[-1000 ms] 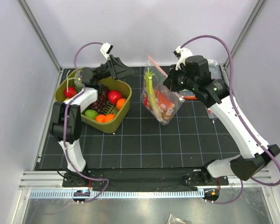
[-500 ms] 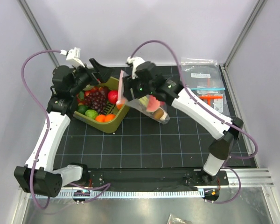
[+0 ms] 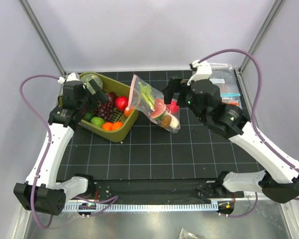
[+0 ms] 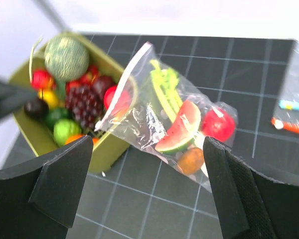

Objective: Place the food in the zip-top bag and seal the zipper
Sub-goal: Place the zipper food storage bag at the center of the board, then reset both arms

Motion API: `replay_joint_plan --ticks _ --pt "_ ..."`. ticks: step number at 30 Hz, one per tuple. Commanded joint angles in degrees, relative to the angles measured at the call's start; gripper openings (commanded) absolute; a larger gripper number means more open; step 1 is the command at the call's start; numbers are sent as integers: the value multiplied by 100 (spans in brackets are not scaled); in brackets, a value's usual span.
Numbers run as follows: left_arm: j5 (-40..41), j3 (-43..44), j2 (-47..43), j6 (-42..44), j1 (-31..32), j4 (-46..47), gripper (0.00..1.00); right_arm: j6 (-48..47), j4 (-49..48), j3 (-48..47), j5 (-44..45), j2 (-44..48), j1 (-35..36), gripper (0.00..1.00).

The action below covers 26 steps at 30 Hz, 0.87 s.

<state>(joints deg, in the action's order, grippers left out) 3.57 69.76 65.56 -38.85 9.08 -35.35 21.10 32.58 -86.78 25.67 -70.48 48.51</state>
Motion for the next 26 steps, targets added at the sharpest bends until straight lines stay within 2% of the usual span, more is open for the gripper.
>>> replay_joint_plan --ticks 1,2,5,10,14,17,26 --pt "513 47 -351 -202 -20 -648 100 1244 853 -40 1359 69 18 100" --pt "434 -31 -403 -211 -20 -657 100 1804 1421 -58 1788 69 18 100" --pt "-75 -339 -588 -342 -20 -438 100 2239 2127 73 2204 174 27 99" --pt "-963 -1007 -974 -395 -20 89 100 2249 2533 792 2829 429 1 100" --pt "-1298 -1630 -1308 -483 -20 380 100 2284 2517 1408 2698 631 -35 100" --pt "-1350 -1789 -1546 -457 -20 398 100 2337 2403 1506 2609 649 -26 100" --pt "-1342 -1790 -1450 -334 -20 424 100 1872 2113 1401 2487 307 -44 100"
